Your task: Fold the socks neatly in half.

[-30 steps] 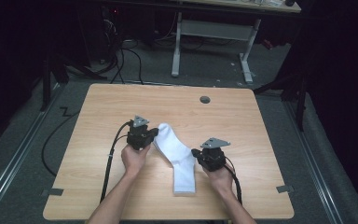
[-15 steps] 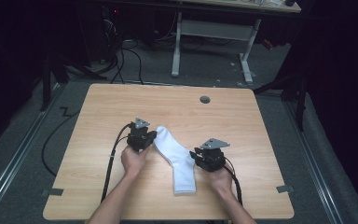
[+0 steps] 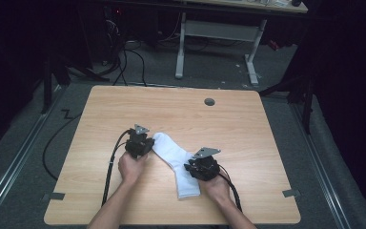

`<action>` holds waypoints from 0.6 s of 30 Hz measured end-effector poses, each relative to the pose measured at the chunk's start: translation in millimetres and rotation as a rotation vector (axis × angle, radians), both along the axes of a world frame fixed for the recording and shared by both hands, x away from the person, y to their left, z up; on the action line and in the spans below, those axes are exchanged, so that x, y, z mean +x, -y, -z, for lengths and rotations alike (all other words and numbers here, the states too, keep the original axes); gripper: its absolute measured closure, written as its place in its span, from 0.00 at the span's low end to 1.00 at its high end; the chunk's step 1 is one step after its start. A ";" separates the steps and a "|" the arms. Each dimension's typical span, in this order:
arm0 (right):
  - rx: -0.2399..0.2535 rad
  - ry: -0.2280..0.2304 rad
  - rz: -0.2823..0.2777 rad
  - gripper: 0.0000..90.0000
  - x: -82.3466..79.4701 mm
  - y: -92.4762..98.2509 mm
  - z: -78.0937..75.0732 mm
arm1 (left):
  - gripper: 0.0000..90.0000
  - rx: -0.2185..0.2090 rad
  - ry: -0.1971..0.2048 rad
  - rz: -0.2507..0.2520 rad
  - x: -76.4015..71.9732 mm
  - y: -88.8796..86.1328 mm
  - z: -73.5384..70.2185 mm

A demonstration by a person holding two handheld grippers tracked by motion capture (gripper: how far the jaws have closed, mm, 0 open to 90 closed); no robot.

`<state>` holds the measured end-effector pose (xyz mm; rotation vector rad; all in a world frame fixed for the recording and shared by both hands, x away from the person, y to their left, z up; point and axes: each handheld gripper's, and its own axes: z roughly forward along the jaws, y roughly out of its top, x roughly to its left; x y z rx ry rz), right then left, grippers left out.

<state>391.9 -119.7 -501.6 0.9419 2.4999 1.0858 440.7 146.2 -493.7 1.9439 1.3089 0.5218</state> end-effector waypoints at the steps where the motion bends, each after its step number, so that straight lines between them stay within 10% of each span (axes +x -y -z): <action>1: 0.001 0.004 -0.002 0.77 -0.1 0.3 0.0 | 0.88 0.004 0.006 -0.008 -0.4 0.5 0.1; 9: 0.048 0.043 -0.033 0.77 -14.6 6.3 -16.0 | 0.69 0.008 0.070 -0.006 -17.9 2.5 -12.3; 18: 0.024 -0.001 -0.138 0.80 -32.0 -6.9 -10.6 | 0.66 0.023 0.023 0.110 -30.3 27.0 -6.5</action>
